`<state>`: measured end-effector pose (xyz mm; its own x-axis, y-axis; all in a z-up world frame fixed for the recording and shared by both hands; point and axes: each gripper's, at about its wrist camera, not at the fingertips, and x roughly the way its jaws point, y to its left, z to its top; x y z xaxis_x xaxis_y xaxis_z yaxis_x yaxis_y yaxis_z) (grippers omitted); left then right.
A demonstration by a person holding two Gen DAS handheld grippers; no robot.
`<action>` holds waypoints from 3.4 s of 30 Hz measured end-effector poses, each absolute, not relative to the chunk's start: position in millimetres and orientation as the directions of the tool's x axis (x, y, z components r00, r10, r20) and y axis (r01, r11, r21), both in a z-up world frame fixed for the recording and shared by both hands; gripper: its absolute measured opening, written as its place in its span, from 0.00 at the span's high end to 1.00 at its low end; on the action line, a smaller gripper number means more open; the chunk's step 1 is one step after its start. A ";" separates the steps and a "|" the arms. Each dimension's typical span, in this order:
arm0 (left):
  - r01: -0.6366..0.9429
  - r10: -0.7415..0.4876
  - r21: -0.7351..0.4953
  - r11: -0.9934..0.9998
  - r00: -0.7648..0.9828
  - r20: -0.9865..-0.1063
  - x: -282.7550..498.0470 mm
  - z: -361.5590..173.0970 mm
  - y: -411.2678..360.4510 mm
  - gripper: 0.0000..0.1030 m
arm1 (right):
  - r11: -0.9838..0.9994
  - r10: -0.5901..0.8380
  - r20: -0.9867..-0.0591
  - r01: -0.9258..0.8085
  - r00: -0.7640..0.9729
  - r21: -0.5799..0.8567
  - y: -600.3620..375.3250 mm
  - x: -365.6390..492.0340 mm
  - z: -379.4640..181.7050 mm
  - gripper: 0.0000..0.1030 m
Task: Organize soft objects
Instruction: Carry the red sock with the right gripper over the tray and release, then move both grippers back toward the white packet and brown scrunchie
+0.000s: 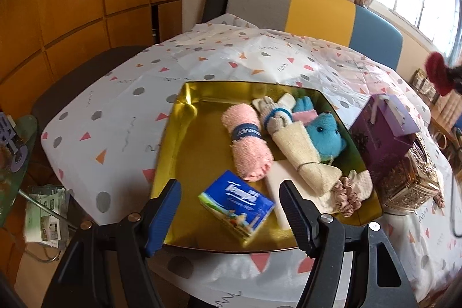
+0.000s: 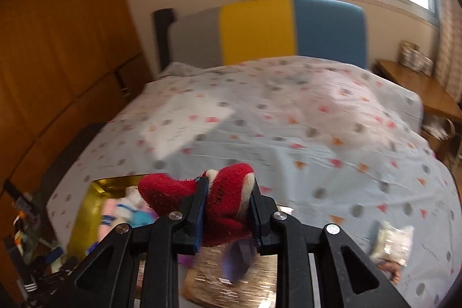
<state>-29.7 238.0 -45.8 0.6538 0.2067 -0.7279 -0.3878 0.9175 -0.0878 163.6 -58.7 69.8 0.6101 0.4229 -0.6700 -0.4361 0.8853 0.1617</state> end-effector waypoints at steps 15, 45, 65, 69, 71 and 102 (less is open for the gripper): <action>-0.555 0.342 -0.063 0.830 0.594 -0.728 -60.1 -48.4 298.2 0.31 | 0.648 0.566 -0.813 -0.681 0.132 0.341 162.1 102.2 -76.2 0.68; -0.407 0.274 -0.025 0.913 0.657 -0.702 -48.5 -37.0 240.3 0.29 | 0.744 0.484 -0.713 -0.668 0.508 0.030 6.0 64.3 -5.8 0.38; -0.209 0.170 0.032 0.977 0.686 -0.707 -26.9 -30.4 163.9 0.29 | 0.958 -0.192 -0.680 0.284 0.707 0.025 -322.6 134.0 -36.0 0.38; -0.146 0.134 0.045 0.988 0.695 -0.707 -21.6 -29.1 142.7 0.29 | 0.859 -0.193 -0.760 0.482 0.620 0.175 -379.6 129.0 -55.6 0.38; -0.114 0.108 0.039 0.993 0.697 -0.709 -18.5 -28.9 133.0 0.29 | 0.824 -0.188 -0.770 0.524 0.610 0.214 -393.0 124.0 -58.4 0.38; 0.530 -0.395 -0.077 0.844 0.519 -0.758 66.5 -13.7 -138.1 0.29 | 0.502 -0.007 -0.724 0.629 0.690 0.594 -453.3 84.8 -78.5 0.38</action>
<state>66.5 -138.1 -13.7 0.5188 -0.3951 -0.7581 0.5305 0.8442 -0.0769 84.8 -453.3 -78.5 0.6897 -0.0073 -0.7240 0.6289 0.5016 0.5941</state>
